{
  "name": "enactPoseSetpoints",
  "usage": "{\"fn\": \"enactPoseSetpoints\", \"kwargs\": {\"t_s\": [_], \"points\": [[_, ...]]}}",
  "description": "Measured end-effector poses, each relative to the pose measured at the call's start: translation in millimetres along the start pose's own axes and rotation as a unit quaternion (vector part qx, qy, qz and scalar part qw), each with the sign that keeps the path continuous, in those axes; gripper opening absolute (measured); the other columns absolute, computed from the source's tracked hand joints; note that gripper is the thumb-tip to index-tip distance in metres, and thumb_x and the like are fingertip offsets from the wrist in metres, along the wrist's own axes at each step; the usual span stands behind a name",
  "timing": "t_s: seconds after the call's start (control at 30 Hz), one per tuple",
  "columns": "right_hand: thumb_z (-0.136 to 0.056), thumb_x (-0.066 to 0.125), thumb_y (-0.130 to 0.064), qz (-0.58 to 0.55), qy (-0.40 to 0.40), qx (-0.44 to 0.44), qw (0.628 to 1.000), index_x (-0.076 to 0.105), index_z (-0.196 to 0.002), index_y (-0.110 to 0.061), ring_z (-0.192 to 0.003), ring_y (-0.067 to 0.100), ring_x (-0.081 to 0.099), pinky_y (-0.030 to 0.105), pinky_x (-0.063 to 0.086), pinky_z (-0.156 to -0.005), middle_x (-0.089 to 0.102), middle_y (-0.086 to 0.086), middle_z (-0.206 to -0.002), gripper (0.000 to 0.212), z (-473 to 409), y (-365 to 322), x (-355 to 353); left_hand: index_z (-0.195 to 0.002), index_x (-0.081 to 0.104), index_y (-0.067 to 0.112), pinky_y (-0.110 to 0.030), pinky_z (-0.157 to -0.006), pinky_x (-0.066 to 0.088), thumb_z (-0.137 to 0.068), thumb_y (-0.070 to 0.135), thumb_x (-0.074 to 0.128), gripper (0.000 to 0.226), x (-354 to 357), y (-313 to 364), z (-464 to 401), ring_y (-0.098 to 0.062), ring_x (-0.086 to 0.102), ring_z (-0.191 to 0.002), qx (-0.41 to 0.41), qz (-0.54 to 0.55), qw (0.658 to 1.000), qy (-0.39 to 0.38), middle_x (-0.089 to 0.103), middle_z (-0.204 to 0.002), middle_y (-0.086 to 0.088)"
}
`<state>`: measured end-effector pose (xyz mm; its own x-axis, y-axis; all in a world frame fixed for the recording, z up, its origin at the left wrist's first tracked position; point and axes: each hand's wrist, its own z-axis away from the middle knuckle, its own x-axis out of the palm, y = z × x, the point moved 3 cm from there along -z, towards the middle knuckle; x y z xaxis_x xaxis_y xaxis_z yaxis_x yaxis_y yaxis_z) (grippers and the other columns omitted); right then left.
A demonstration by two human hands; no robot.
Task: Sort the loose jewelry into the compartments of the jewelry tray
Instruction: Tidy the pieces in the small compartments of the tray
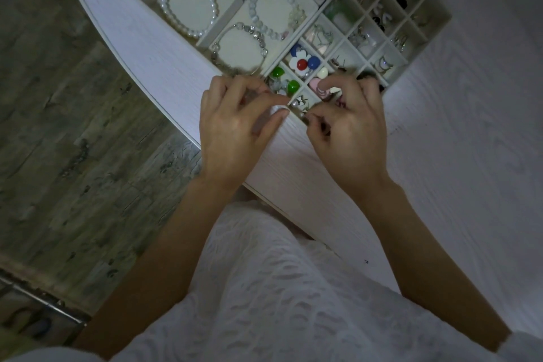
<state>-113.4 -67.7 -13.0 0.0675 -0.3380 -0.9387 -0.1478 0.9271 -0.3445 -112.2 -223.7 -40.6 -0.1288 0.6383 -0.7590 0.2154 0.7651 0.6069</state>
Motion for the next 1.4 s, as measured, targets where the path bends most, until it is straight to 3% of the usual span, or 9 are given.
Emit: {"fn": "enactPoseSetpoints", "kwargs": {"t_s": [0.37, 0.53, 0.73, 1.17, 1.4], "points": [[-0.077, 0.068, -0.014, 0.022, 0.082, 0.035, 0.996, 0.075, -0.076, -0.012, -0.096, 0.018, 0.041, 0.032, 0.046, -0.076, 0.066, 0.001, -0.100, 0.008, -4, 1, -4, -0.095, 0.075, 0.019, -0.023, -0.077, 0.027, -0.085, 0.031, 0.072, 0.016, 2, 0, 1, -0.020, 0.044, -0.091, 0.007, -0.006, 1.000, 0.007, 0.066, -0.096, -0.005], [-0.074, 0.071, -0.020, 0.043, 0.057, 0.036, 0.997, 0.076, -0.075, -0.015, -0.095, 0.026, 0.052, 0.034, 0.046, -0.078, 0.065, 0.000, -0.100, 0.007, -10, -1, -3, -0.095, 0.075, 0.019, -0.023, -0.076, 0.027, -0.084, 0.030, 0.073, 0.015, 1, 0, 1, -0.021, 0.045, -0.091, 0.008, -0.009, 1.000, 0.004, 0.066, -0.097, -0.005], [-0.075, 0.067, -0.019, 0.045, 0.047, 0.038, 0.997, 0.074, -0.074, -0.013, -0.097, 0.018, 0.037, 0.035, 0.045, -0.080, 0.064, 0.001, -0.099, 0.010, -13, -1, 3, -0.095, 0.075, 0.018, -0.023, -0.077, 0.026, -0.085, 0.029, 0.073, 0.015, 1, -1, 0, -0.021, 0.044, -0.091, 0.011, -0.007, 1.000, -0.001, 0.065, -0.097, -0.006], [-0.081, 0.057, -0.023, 0.055, 0.065, 0.030, 0.996, 0.075, -0.080, -0.012, -0.097, 0.017, 0.039, 0.031, 0.041, -0.082, 0.064, 0.002, -0.098, 0.021, -14, -9, 1, -0.094, 0.075, 0.018, -0.026, -0.077, 0.029, -0.086, 0.031, 0.071, 0.016, 1, -1, 0, -0.021, 0.045, -0.091, 0.014, -0.002, 1.000, -0.006, 0.066, -0.097, -0.006], [-0.078, 0.062, -0.016, 0.076, 0.061, 0.017, 0.995, 0.074, -0.078, -0.011, -0.093, 0.024, 0.051, 0.031, 0.042, -0.079, 0.064, 0.003, -0.096, 0.013, -17, -11, 3, -0.092, 0.075, 0.018, -0.027, -0.075, 0.031, -0.086, 0.032, 0.071, 0.016, 0, -1, -2, -0.021, 0.044, -0.091, 0.014, 0.002, 1.000, -0.007, 0.066, -0.096, -0.005]]}}
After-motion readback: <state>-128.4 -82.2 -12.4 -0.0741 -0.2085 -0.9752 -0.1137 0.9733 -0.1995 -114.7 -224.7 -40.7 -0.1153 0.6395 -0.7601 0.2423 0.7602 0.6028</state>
